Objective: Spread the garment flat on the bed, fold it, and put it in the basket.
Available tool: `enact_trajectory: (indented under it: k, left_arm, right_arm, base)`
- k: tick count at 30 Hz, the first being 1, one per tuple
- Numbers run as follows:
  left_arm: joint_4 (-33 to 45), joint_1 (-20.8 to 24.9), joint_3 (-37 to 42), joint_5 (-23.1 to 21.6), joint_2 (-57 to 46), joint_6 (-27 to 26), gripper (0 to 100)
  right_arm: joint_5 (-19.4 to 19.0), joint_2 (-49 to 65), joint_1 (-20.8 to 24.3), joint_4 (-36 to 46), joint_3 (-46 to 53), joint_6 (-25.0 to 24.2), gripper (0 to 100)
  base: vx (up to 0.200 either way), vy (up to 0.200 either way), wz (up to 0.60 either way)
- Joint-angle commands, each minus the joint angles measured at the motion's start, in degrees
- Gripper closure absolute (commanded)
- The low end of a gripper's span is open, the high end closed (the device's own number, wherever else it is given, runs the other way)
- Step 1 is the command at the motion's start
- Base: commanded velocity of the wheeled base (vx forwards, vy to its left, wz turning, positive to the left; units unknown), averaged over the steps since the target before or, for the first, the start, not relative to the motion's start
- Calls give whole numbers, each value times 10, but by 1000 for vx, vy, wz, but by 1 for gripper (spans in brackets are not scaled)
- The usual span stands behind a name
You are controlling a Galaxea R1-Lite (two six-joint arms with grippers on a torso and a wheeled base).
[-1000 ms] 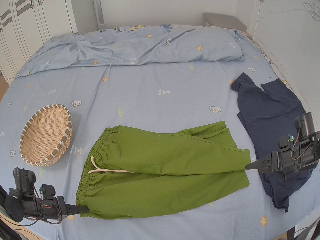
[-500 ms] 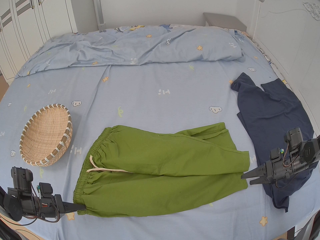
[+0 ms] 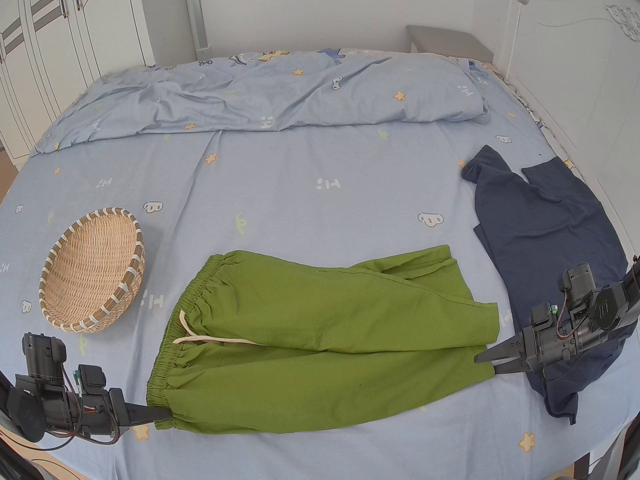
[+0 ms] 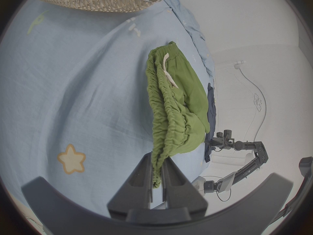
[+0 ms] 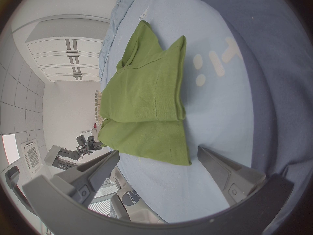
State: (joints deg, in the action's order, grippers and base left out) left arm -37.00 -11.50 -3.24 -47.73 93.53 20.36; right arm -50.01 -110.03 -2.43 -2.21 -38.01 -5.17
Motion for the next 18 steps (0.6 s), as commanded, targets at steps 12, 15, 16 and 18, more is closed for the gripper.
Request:
enact_trajectory:
  k: [12, 15, 16, 18]
  left_arm:
    - [-1, 2, 1, 0, 4, -1, 100]
    - [-1, 2, 1, 0, 4, -1, 100]
    - [-1, 2, 1, 0, 4, -1, 100]
    - [-1, 1, 0, 1, 5, -1, 100]
  right_arm:
    - [-29, -28, 27, -2, -9, -1, 0]
    - [-31, -31, 23, -4, -9, 0, 0]
    - [-31, -32, 22, -5, -9, 0, 0]
    - [-31, -36, 17, -17, -7, -1, 0]
  base:
    - [0, 0, 0]
    - [0, 0, 0]
    - [0, 0, 0]
    - [0, 0, 0]
